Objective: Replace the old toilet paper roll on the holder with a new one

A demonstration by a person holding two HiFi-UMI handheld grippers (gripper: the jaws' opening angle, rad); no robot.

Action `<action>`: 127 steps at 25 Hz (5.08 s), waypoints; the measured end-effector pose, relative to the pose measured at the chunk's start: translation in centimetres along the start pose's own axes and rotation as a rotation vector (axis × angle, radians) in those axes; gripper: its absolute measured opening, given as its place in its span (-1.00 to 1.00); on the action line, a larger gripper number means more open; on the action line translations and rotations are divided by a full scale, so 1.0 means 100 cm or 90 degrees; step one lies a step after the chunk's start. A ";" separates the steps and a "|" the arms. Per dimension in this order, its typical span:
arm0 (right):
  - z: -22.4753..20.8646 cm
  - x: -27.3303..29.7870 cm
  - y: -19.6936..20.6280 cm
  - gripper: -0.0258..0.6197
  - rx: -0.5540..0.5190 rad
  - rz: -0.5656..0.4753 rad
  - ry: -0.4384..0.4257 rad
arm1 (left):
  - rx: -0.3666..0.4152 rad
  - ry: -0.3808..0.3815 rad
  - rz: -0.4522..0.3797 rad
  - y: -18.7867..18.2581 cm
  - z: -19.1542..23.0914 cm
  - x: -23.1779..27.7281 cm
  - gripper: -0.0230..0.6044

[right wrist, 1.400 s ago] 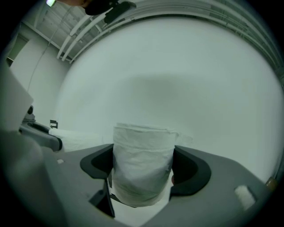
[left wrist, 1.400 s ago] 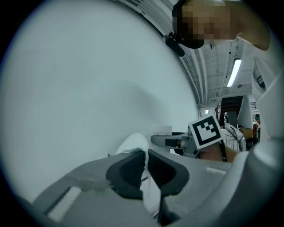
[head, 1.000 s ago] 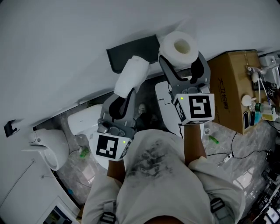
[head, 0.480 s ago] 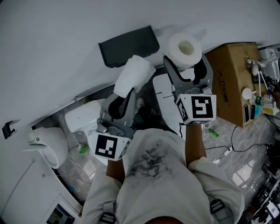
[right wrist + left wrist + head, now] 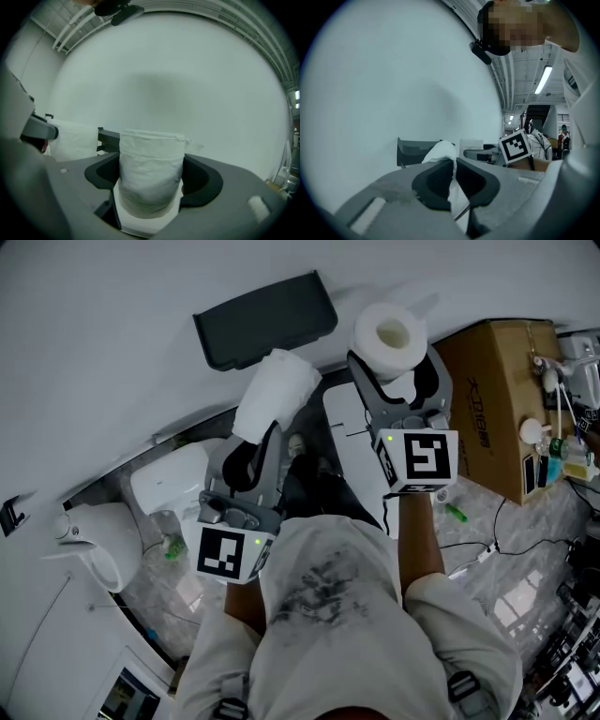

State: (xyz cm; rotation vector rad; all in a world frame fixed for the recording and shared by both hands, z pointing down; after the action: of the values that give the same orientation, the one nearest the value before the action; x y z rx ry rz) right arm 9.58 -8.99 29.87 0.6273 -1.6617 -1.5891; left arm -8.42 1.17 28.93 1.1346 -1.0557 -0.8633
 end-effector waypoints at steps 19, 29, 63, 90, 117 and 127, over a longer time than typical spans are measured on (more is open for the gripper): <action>0.002 0.035 0.063 0.27 -0.084 0.059 -0.047 | -0.020 0.003 0.008 0.030 0.001 0.009 -0.86; 0.003 0.049 0.078 0.27 -0.166 0.119 -0.059 | -0.038 -0.006 0.012 0.044 0.005 0.008 -0.86; 0.022 0.080 0.081 0.27 -0.456 0.203 -0.074 | -0.059 -0.026 0.030 0.060 0.026 0.003 -0.86; 0.042 0.086 0.066 0.27 -0.656 0.237 -0.025 | -0.064 -0.053 0.036 0.062 0.030 0.001 -0.86; 0.087 0.092 0.058 0.27 -0.758 0.239 0.027 | -0.071 -0.085 0.009 0.065 0.055 -0.018 -0.86; 0.102 0.094 0.054 0.27 -0.768 0.242 0.035 | -0.073 -0.097 0.009 0.066 0.064 -0.027 -0.86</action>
State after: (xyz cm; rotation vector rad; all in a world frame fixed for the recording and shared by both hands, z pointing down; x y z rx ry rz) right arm -3.28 -9.32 37.26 -0.2601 -0.4869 -1.8663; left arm -15.18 3.44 35.34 0.9764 -1.1234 -0.9991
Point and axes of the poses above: the fingertips, and each gripper's own axes: x forward along the fingers, z to its left, y out of its underside, the point moved 4 cm from there along -x, backward along the fingers, and after that the axes turned 15 degrees about -y, right-handed, at the moved point
